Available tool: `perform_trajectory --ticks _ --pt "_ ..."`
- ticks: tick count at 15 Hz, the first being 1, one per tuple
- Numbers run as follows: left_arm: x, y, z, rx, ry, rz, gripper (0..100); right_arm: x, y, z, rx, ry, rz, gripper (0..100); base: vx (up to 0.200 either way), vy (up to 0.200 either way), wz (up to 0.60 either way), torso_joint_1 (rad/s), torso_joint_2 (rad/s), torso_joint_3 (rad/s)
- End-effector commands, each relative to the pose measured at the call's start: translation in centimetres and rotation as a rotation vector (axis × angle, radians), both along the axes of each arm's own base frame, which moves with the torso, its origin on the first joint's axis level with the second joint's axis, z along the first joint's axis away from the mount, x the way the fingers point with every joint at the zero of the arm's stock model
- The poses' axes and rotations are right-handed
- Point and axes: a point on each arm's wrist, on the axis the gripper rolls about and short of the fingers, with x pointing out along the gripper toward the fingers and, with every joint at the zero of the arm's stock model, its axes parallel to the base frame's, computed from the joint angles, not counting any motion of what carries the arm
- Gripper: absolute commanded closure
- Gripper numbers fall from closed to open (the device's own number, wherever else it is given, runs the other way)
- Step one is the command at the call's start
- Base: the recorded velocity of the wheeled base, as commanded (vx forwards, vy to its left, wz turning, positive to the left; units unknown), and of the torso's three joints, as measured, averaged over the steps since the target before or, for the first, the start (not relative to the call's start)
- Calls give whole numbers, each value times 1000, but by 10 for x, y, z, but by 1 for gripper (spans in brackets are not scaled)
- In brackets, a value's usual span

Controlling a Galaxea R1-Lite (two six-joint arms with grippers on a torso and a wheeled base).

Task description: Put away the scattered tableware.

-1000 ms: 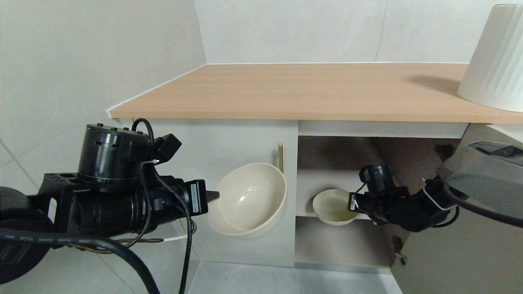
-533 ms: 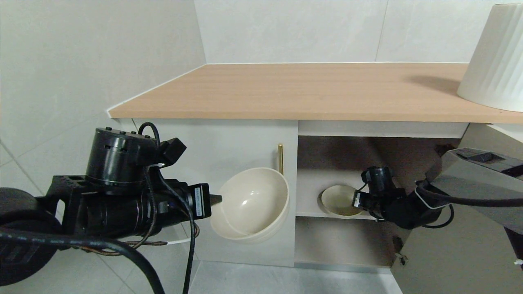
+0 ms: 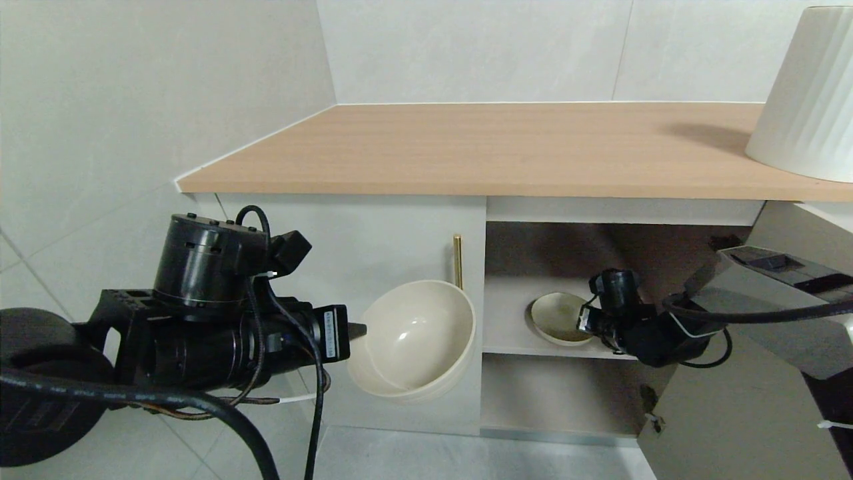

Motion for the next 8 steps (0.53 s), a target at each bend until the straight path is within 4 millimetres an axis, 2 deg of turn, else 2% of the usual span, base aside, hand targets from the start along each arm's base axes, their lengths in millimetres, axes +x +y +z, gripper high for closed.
perform_trajectory --ticks 1,8 --pt "0 0 0 0 1 0 100 3 -3 -1 1 -4 -9 100 0 0 0 0 0 0" --pt "1 -1 -2 4 6 2 100 9 -6 -1 0 -17 -23 100 0 0 0 0 0 0"
